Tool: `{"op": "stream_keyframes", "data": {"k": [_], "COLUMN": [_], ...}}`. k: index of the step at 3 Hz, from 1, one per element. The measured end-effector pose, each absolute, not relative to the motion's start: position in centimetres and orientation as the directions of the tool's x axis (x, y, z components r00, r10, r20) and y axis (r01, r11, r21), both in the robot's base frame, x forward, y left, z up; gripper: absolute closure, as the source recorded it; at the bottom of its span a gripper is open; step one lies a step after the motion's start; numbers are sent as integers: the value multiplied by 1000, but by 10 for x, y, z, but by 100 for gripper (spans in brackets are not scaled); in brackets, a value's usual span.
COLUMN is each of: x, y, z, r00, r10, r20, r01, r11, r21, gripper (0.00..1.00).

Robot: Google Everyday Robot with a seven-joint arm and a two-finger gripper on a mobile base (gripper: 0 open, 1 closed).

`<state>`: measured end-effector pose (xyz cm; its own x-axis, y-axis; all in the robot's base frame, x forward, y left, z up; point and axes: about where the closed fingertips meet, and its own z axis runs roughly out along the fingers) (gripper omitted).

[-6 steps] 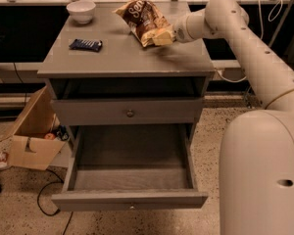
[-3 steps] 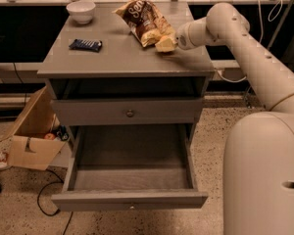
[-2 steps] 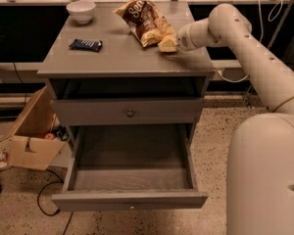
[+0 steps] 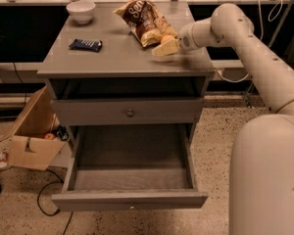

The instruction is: Pick orange from middle drawer and place on counter

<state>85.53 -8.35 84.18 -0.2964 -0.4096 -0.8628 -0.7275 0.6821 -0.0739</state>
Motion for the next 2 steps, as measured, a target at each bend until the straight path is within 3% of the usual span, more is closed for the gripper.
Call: {"op": "stream_keyframes", "data": {"k": [2], "x": [817], "y": [-109], "z": [918], "r00": [-112], "r10": [-421], "r20": [-900], "r01": [-677], "r11": [695], "r21": [-241], "gripper": [0]}}
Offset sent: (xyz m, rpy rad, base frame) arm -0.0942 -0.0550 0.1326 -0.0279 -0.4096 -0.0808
